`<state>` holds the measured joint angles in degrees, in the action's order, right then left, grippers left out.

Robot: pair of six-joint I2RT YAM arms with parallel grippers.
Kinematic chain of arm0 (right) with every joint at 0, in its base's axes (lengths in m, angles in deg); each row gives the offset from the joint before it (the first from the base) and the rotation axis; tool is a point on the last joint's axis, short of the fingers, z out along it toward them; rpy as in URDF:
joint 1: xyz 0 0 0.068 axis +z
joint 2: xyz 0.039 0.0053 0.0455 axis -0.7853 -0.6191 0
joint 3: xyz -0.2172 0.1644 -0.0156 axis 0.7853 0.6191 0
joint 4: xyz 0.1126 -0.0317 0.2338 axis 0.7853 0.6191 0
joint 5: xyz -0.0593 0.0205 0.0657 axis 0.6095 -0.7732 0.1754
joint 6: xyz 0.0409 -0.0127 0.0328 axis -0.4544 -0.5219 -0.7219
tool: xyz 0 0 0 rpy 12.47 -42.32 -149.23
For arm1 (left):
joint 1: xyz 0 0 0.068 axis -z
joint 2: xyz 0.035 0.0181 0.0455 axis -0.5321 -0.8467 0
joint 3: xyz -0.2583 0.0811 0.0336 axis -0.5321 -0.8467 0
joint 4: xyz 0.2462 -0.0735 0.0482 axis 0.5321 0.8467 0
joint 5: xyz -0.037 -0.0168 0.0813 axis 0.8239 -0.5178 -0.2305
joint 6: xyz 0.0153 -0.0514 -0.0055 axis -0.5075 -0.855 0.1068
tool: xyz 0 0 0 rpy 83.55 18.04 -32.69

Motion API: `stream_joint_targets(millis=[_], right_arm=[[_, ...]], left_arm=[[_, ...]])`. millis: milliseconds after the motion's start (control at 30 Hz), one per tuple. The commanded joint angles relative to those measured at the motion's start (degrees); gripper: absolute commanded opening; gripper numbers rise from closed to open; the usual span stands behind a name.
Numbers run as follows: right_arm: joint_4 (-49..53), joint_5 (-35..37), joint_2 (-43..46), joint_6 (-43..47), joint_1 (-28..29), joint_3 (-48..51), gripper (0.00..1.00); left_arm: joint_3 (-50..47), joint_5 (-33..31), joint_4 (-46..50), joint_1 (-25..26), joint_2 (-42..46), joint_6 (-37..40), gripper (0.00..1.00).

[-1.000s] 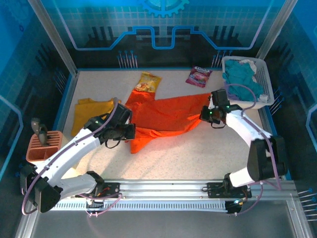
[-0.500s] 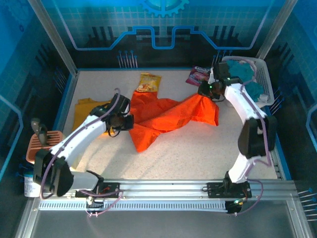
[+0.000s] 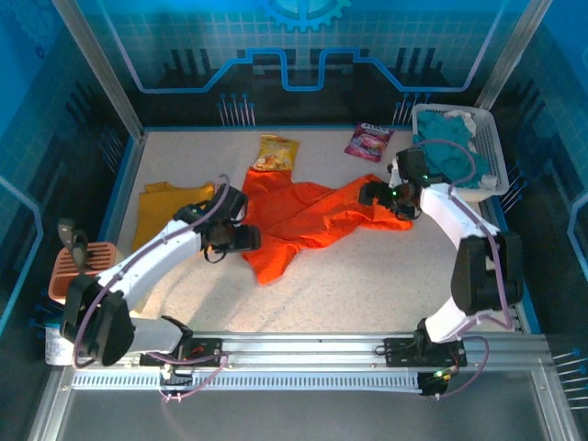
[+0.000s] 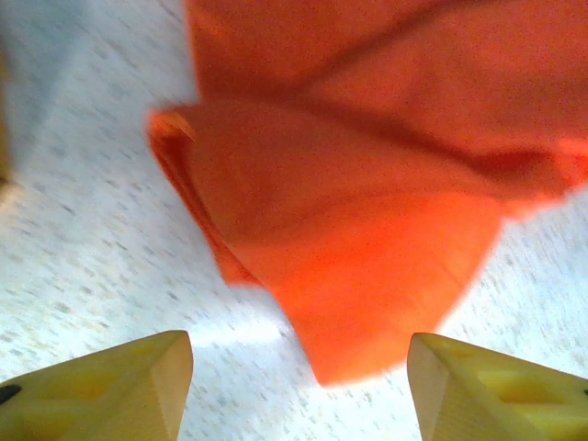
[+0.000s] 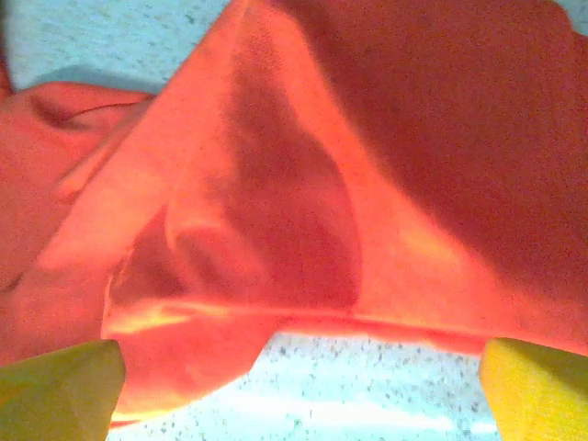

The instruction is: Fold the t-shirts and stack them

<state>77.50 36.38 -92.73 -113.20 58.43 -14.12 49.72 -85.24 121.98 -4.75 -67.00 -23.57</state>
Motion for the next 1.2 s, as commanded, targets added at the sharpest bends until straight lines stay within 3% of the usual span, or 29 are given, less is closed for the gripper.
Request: stream_joint_targets(millis=[0,167,367,567,700,867,1000,1167], right_arm=[[-4.73,-2.67,4.64,-1.24,-0.85,5.34,1.00],[-4.64,-1.11,7.88,-4.24,-1.66,9.95,1.00],[-6.68,0.21,10.84,-7.01,-5.14,17.01,0.87],[-9.62,1.38,8.76,-7.61,-9.79,19.76,0.81],[-12.78,4.11,6.04,-6.89,-11.49,19.60,0.77],[-13.92,4.75,0.32,-6.13,-12.63,16.44,0.75],[-15.19,3.43,-4.47,-7.05,-13.24,14.85,0.71],[-20.75,0.14,-7.06,-8.68,-13.22,15.03,0.55]], left_arm=[[-5.85,4.79,-3.07,6.28,2.86,-9.91,0.62],[-15.05,2.63,-12.05,13.21,3.24,-19.00,0.62],[-18.82,-0.57,-19.20,13.47,1.30,-20.99,0.61],[-18.68,-0.58,-25.13,13.49,-4.02,-21.00,0.55],[-18.16,-0.42,-27.81,13.48,-6.83,-21.19,0.48],[-17.59,-2.03,-27.25,13.52,-7.00,-20.70,0.28],[-16.71,-3.49,-24.60,13.40,-6.23,-19.34,0.18],[-15.97,-2.97,-22.63,13.25,-4.12,-18.98,0.05]])
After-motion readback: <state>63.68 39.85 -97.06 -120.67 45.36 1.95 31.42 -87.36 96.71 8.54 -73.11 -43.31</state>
